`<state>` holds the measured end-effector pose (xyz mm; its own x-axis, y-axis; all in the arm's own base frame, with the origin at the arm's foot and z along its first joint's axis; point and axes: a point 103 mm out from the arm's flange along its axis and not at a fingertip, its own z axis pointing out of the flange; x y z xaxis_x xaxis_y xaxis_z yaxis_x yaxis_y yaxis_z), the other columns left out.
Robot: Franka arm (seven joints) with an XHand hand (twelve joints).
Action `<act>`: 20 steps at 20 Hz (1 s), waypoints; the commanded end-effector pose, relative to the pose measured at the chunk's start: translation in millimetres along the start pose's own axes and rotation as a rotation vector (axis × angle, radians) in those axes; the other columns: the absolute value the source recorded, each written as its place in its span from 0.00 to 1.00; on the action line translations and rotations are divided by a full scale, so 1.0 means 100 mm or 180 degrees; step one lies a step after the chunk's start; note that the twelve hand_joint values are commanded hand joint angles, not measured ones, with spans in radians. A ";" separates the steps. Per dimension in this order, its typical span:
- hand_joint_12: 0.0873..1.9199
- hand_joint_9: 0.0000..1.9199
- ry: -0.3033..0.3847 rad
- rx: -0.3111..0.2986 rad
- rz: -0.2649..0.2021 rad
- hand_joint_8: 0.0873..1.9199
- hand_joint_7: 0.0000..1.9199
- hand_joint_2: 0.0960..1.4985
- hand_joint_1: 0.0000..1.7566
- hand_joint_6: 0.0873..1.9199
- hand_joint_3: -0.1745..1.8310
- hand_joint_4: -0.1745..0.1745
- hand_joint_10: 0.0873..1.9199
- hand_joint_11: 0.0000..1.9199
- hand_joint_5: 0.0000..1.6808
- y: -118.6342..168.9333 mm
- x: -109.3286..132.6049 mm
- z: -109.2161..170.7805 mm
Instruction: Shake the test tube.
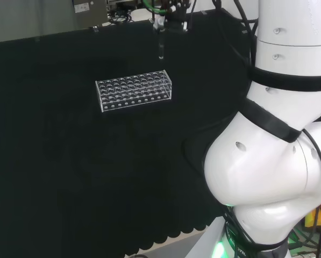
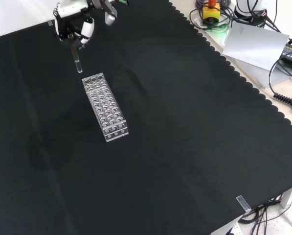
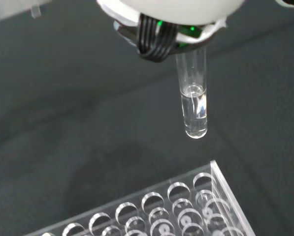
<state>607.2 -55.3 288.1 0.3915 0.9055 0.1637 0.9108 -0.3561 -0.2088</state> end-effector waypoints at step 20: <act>0.45 0.83 0.0493 0.0174 -0.0989 0.34 0.71 0.43 0.76 0.08 0.36 0.00 0.27 0.64 0.79 -0.87 1.70 -0.36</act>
<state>600.7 72.3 361.3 0.2056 0.9226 0.3264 0.9725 -0.1554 -0.1733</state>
